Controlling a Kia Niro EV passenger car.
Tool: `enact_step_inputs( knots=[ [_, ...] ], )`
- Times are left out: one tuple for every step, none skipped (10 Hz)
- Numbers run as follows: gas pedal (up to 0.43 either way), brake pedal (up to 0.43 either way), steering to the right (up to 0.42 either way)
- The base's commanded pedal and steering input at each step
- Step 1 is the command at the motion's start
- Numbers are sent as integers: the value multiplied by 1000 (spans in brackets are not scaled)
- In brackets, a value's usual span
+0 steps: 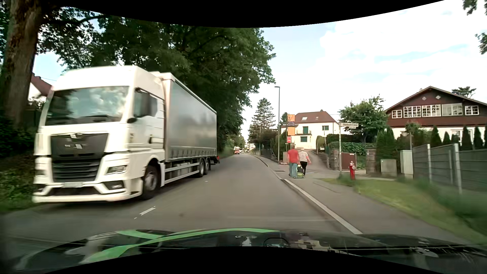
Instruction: Follow the waypoints while adhering to traffic rules and regulations
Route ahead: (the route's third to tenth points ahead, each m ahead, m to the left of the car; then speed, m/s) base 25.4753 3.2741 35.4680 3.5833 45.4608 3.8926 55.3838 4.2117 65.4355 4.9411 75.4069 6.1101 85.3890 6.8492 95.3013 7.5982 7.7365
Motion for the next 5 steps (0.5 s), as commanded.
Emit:
enact_step_inputs(
  knots=[
    [177, 0, -14],
    [177, 0, -14],
    [177, 0, -14],
    [177, 0, -14],
    [177, 0, -14]
  ],
)
